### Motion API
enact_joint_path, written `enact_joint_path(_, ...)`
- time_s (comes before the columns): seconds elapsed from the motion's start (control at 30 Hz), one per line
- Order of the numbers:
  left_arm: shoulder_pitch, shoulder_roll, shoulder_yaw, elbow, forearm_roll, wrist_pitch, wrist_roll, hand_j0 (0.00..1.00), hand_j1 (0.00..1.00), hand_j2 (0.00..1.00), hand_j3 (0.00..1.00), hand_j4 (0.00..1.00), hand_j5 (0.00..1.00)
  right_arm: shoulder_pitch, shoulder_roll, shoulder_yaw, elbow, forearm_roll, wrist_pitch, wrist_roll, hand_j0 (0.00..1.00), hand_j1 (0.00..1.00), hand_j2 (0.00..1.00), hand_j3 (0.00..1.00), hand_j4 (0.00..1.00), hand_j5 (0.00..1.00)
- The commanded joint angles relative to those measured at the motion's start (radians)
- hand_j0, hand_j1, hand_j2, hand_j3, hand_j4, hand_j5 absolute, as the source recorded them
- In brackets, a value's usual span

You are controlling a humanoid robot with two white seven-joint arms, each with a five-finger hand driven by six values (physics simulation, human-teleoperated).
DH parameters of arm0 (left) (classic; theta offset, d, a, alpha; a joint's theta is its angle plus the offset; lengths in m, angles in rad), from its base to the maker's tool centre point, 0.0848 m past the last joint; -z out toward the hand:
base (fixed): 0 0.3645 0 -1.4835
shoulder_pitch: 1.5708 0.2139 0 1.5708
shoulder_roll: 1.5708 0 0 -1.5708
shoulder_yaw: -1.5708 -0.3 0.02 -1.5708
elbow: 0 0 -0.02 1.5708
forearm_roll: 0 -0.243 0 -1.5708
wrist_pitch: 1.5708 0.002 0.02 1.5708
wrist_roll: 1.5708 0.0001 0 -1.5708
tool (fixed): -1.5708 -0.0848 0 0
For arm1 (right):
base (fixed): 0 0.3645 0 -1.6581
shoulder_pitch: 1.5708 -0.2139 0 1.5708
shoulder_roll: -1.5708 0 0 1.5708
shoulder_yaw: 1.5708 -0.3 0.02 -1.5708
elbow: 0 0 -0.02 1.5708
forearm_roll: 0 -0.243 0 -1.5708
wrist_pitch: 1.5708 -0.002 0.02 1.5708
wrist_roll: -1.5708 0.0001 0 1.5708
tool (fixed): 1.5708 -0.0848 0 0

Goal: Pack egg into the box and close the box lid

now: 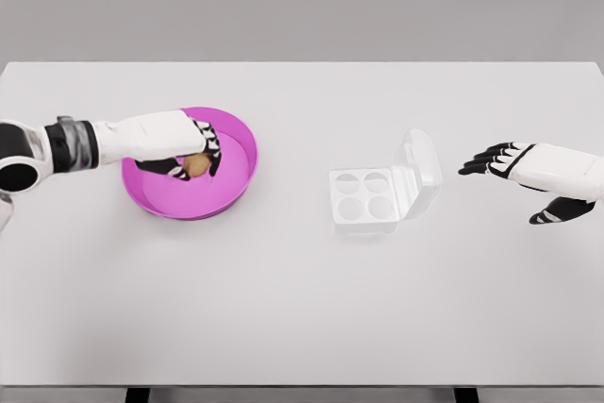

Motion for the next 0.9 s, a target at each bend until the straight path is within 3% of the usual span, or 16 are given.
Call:
enact_joint_path(0.0, 0.0, -0.003, 0.015, -0.018, 0.006, 0.003, 0.0, 0.39, 0.39, 0.39, 0.39, 0.39, 0.39, 0.0, -0.003, 0.0, 0.0, -0.006, 0.003, 0.0, 1.0, 1.0, 1.0, 1.0, 1.0, 1.0)
enact_joint_path(0.87, -0.035, -0.164, 0.037, -0.045, 0.004, 0.003, 0.0, 0.36, 0.36, 0.36, 0.36, 0.36, 0.36, 0.0, 0.0, 0.0, -0.001, -0.006, 0.003, 0.0, 1.0, 1.0, 1.0, 1.0, 1.0, 1.0)
